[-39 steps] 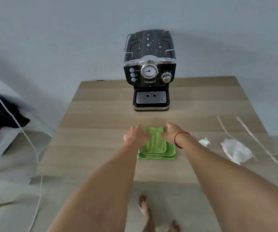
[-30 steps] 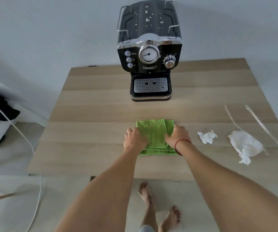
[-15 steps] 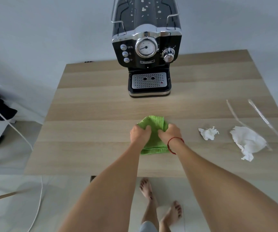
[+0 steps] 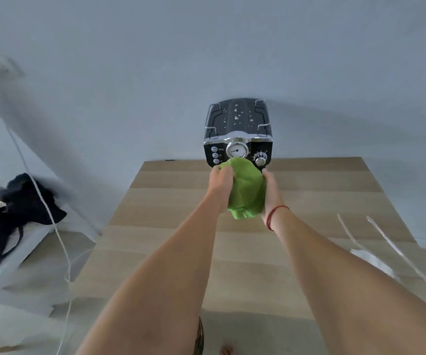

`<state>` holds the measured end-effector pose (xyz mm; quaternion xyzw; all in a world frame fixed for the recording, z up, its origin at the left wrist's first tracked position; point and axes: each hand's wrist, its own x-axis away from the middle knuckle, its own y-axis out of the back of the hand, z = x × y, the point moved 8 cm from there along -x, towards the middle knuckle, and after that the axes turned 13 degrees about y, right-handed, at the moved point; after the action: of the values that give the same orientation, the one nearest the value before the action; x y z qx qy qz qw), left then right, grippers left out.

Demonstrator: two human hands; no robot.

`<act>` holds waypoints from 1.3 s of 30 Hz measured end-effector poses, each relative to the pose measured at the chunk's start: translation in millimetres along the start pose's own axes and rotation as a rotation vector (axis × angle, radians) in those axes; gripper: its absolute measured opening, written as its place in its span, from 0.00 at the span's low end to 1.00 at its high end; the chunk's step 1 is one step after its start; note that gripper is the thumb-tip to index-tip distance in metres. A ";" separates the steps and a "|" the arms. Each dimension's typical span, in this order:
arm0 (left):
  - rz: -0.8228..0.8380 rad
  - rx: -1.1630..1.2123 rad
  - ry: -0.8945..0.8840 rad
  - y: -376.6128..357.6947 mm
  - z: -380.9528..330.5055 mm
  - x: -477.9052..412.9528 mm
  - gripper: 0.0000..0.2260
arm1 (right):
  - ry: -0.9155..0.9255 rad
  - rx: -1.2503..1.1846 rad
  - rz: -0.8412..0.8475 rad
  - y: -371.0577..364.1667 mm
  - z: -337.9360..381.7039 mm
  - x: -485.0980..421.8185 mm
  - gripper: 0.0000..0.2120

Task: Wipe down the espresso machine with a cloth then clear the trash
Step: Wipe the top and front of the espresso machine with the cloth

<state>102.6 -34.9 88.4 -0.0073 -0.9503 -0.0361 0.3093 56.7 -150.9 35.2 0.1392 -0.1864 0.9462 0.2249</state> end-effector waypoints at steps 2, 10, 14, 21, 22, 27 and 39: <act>0.018 -0.035 -0.070 -2.9 -39.3 19.9 0.17 | 0.065 -0.085 0.040 -17.0 29.8 -9.1 0.38; -0.161 -0.030 -0.379 17.9 -115.9 55.8 0.12 | 0.447 0.319 -0.062 -35.9 149.1 15.8 0.21; -0.160 -0.029 -0.368 18.8 -104.1 45.3 0.11 | 0.513 0.476 -0.123 -35.1 151.5 7.4 0.19; -0.186 -0.126 -0.347 28.9 -101.2 3.2 0.16 | 0.437 0.497 -0.038 -40.7 140.2 -20.3 0.11; -0.196 -0.138 -0.348 30.6 -105.2 -4.2 0.17 | 0.417 0.518 0.011 -46.2 141.6 -24.9 0.10; -0.211 -0.251 -0.385 25.1 -136.1 -39.1 0.16 | 0.444 0.677 0.002 -58.8 163.0 -62.1 0.05; -0.134 -0.501 -0.535 -30.6 -190.6 -108.5 0.13 | 0.531 1.140 -0.270 -60.5 199.6 -130.0 0.18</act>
<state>301.2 -78.4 176.2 -0.0295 -0.9576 -0.2845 0.0354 233.2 -232.2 185.6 0.0201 0.4271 0.8624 0.2711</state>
